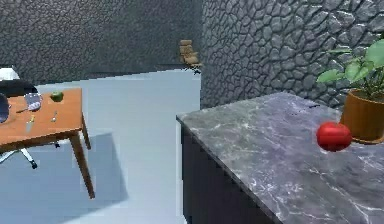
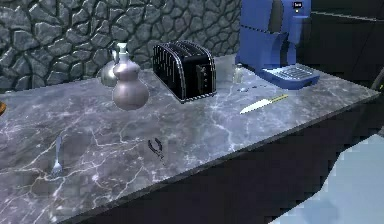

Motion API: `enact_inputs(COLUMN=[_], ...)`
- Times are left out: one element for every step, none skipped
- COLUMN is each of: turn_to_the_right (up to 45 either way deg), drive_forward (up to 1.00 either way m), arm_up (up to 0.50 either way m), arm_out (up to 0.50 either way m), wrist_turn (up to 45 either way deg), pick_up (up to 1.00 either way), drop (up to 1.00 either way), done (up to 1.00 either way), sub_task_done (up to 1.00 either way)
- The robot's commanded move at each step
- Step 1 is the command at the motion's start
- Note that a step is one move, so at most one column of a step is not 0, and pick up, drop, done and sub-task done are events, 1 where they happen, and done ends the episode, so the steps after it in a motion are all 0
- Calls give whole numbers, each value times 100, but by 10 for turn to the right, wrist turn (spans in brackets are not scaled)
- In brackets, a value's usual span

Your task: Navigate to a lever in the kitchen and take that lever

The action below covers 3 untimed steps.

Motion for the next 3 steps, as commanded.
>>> enact_inputs(turn_to_the_right=[-60, 450, 450], drive_forward=[0, 0, 0], arm_up=[0, 0, 0], arm_out=[0, 0, 0], wrist_turn=[0, 0, 0], pick_up=[0, 0, 0], drop=[0, 0, 0], done=[0, 0, 0], sub_task_done=[0, 0, 0])
